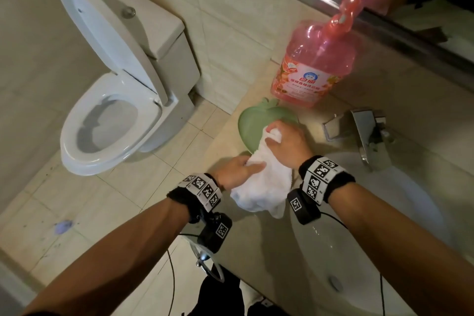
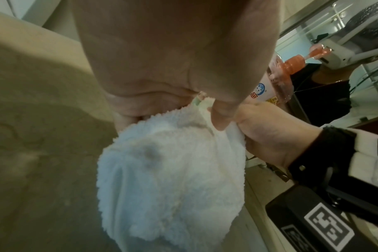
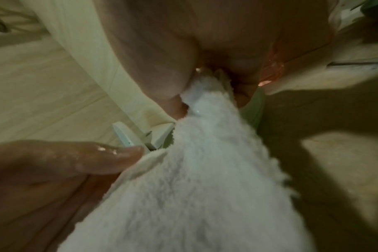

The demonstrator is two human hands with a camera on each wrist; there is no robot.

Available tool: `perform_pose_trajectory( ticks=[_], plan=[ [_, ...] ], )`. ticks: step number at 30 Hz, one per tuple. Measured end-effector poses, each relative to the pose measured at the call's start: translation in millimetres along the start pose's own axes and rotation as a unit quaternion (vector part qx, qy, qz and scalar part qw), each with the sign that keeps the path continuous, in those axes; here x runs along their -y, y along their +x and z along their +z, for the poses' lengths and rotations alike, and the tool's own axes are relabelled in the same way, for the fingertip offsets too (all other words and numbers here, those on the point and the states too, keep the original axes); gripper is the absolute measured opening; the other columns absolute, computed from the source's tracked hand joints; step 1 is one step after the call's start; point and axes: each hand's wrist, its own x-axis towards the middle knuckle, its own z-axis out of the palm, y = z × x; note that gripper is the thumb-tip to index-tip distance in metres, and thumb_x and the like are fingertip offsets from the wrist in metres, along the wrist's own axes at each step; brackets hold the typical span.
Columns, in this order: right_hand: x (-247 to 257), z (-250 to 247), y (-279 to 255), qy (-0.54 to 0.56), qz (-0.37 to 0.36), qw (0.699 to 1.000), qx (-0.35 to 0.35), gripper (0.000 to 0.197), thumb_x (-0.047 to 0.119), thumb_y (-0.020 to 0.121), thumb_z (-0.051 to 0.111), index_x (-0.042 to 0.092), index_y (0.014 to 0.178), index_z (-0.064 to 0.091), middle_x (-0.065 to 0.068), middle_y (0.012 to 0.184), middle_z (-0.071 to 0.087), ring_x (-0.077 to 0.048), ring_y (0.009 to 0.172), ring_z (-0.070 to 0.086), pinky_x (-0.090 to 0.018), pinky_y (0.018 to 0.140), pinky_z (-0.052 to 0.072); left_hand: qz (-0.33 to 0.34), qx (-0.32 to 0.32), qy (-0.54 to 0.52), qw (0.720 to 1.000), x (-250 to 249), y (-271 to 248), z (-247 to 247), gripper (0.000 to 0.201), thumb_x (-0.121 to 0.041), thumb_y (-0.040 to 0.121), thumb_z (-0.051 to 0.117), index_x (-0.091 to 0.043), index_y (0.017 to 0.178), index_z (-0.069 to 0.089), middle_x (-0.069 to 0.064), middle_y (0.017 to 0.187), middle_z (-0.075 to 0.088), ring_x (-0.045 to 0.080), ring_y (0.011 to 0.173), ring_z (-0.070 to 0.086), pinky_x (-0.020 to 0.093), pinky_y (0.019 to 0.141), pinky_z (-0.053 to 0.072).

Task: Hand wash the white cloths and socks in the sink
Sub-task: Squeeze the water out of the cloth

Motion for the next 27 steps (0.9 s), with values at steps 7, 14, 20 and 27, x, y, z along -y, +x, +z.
perform_pose_trajectory(
  ticks=[7,14,20,27],
  plan=[
    [13,-44,-55,0.189,0.035,0.977,-0.096,0.018,0.019,0.073,0.062,0.032,0.085,0.057,0.023,0.086,0.062,0.010,0.084,0.055,-0.002,0.068,0.036,-0.050,0.050,-0.203,0.977,-11,-16,0,0.061,-0.082,0.061,0.056,-0.027,0.085,0.071,-0.005,0.079,0.064,0.022,0.069,0.058,0.034,0.069,0.044],
    [3,-96,-118,0.239,-0.036,0.970,0.035,0.035,-0.012,0.071,0.061,0.023,0.073,0.054,0.004,0.094,0.060,-0.005,0.094,0.057,-0.012,0.080,0.038,0.058,0.111,-0.225,0.966,-59,-44,24,0.052,-0.035,0.074,0.077,-0.010,0.119,0.068,0.010,0.119,0.070,0.030,0.112,0.065,0.050,0.107,0.043],
    [-32,-131,-172,0.244,-0.057,0.965,0.079,0.028,0.000,0.068,0.071,0.024,0.067,0.056,-0.005,0.123,0.059,-0.013,0.119,0.055,-0.021,0.094,0.040,0.190,-0.039,-0.217,0.957,-109,-89,60,0.026,-0.012,0.093,0.063,-0.005,0.118,0.062,0.013,0.110,0.068,0.025,0.098,0.063,0.041,0.091,0.050],
    [-54,-163,-217,0.326,-0.031,0.941,0.079,0.053,0.016,0.077,0.084,0.025,0.120,0.055,-0.001,0.115,0.072,-0.018,0.106,0.070,-0.040,0.092,0.056,0.288,-0.067,-0.098,0.950,-166,-158,113,0.019,-0.028,0.096,0.061,-0.022,0.113,0.066,0.007,0.110,0.071,0.024,0.100,0.067,0.039,0.088,0.055]
  ],
)
